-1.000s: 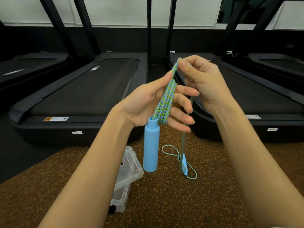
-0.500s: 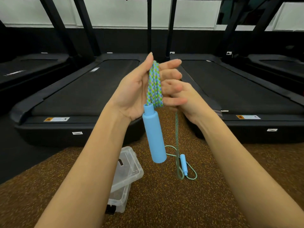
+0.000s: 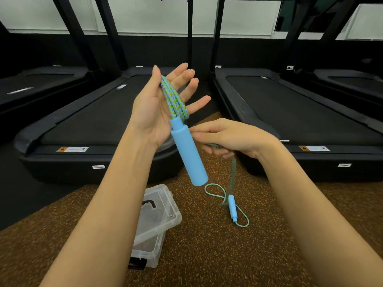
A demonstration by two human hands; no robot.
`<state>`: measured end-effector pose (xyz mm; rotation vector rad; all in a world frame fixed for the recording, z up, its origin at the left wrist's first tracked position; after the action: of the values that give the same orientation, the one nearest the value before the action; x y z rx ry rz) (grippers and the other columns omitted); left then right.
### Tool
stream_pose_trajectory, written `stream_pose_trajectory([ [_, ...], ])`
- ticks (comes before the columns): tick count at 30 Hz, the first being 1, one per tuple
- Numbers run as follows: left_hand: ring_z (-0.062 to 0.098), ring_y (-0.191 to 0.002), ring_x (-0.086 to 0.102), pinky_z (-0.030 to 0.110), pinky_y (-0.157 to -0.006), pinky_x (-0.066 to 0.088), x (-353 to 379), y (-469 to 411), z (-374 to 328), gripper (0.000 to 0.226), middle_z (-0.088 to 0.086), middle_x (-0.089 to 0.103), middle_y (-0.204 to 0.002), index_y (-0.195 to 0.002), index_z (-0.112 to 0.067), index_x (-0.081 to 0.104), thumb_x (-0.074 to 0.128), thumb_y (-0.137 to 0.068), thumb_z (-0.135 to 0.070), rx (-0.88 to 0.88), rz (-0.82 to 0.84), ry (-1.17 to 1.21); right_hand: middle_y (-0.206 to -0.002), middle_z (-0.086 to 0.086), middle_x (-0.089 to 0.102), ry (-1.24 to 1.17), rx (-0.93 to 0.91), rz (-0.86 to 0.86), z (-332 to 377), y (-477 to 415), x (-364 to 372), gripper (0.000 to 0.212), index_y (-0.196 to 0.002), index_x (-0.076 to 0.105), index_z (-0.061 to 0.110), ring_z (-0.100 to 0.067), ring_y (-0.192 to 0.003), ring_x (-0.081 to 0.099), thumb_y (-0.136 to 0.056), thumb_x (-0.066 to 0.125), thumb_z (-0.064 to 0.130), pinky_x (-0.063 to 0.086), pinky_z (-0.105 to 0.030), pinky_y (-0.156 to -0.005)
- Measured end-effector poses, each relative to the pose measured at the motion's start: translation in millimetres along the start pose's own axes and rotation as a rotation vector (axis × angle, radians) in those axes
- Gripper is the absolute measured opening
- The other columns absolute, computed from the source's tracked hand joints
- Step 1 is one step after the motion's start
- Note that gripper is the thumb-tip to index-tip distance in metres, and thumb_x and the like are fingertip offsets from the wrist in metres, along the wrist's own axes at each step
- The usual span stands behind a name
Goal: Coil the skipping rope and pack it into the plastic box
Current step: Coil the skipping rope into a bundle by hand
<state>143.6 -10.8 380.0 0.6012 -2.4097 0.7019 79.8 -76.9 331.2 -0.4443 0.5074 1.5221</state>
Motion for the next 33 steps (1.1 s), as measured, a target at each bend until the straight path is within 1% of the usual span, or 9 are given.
stream_pose_trajectory([
  [2,0.011,-0.067,0.069,0.048,-0.083,0.054,-5.6,-1.0,-0.2,0.048,-0.001,0.071,-0.073,-0.108,-0.006,0.055,0.022,-0.100,-0.040,0.003,-0.026,-0.022,-0.059,0.001,0.044,0.037,-0.004,0.014,4.4,2.7,-0.5,0.030,-0.122,0.060,0.028,-0.006,-0.041,0.031,-0.098,0.043,0.029,0.026,-0.019,-0.041],
  [6,0.013,-0.069,0.069,0.051,-0.086,0.053,-13.1,-2.0,0.7,0.048,0.000,0.071,-0.074,-0.108,-0.007,0.055,0.023,-0.100,-0.040,0.001,-0.066,-0.093,-0.058,0.001,0.045,0.092,-0.056,0.034,15.5,8.7,-1.4,0.025,-0.095,0.068,0.041,-0.009,-0.042,0.030,-0.096,0.046,0.029,0.027,-0.021,-0.042],
  [10,0.014,-0.072,0.069,0.050,-0.084,0.054,-17.9,-2.2,1.6,0.048,0.002,0.071,-0.077,-0.110,-0.006,0.056,0.023,-0.101,-0.039,0.000,-0.093,-0.161,-0.060,-0.002,0.046,0.123,-0.068,-0.012,20.2,13.4,-10.7,0.027,-0.114,0.066,0.018,-0.009,-0.043,0.033,-0.092,0.053,0.028,0.028,-0.015,-0.037],
  [14,0.015,-0.075,0.070,0.047,-0.082,0.056,-20.4,-1.8,3.4,0.049,0.002,0.072,-0.078,-0.111,-0.006,0.056,0.021,-0.101,-0.040,-0.003,-0.117,-0.232,-0.059,-0.002,0.045,0.121,-0.111,-0.068,29.7,20.6,-18.1,0.026,-0.106,0.067,0.007,-0.011,-0.045,0.034,-0.088,0.059,0.024,0.028,-0.016,-0.036],
  [21,0.013,-0.073,0.071,0.029,-0.060,0.057,-19.1,1.0,9.8,0.045,0.003,0.070,-0.083,-0.111,-0.008,0.056,0.022,-0.101,-0.037,-0.017,-0.152,-0.477,-0.049,-0.003,0.038,0.064,-0.156,-0.160,38.5,29.2,-30.8,0.024,-0.083,0.065,-0.002,-0.010,-0.041,0.029,-0.082,0.065,0.022,0.025,-0.014,-0.034],
  [23,0.013,-0.071,0.071,0.029,-0.060,0.058,-18.9,0.4,13.8,0.044,0.004,0.070,-0.084,-0.111,-0.008,0.056,0.023,-0.101,-0.036,-0.039,-0.142,-0.535,-0.047,0.000,0.037,0.024,-0.171,-0.186,41.0,31.6,-35.1,0.023,-0.077,0.065,0.003,-0.008,-0.039,0.027,-0.078,0.066,0.026,0.023,-0.015,-0.034],
  [27,0.017,-0.075,0.070,0.042,-0.077,0.057,-19.1,-0.4,24.0,0.041,0.002,0.072,-0.079,-0.110,-0.010,0.057,0.027,-0.101,-0.036,-0.113,-0.095,-0.650,-0.046,0.004,0.040,-0.050,-0.222,-0.225,42.6,34.4,-45.0,0.030,-0.076,0.065,0.007,-0.005,-0.036,0.026,-0.068,0.068,0.037,0.021,-0.015,-0.034],
  [29,0.018,-0.072,0.070,0.040,-0.076,0.057,-16.5,0.4,30.5,0.042,0.003,0.072,-0.078,-0.111,-0.008,0.057,0.029,-0.100,-0.037,-0.153,-0.049,-0.697,-0.049,0.001,0.041,-0.096,-0.263,-0.265,43.5,36.3,-50.5,0.022,-0.072,0.067,0.014,-0.004,-0.036,0.027,-0.071,0.073,0.035,0.021,-0.014,-0.033],
  [33,0.019,-0.065,0.069,0.037,-0.068,0.058,-8.9,4.8,44.8,0.042,0.007,0.070,-0.077,-0.106,-0.006,0.057,0.031,-0.099,-0.038,-0.269,0.039,-0.691,-0.052,-0.003,0.040,-0.144,-0.351,-0.409,46.8,42.1,-66.0,0.009,-0.069,0.066,0.019,-0.004,-0.037,0.027,-0.077,0.066,0.024,0.023,-0.015,-0.035],
])
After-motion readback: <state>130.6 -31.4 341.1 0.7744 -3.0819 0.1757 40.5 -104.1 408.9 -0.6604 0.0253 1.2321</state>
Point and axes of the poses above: each hand's wrist, its own y-axis away from the middle knuckle, its own x-axis out of the palm, z = x × y, the point moved 8 cm from there along -y, towards the middle knuckle
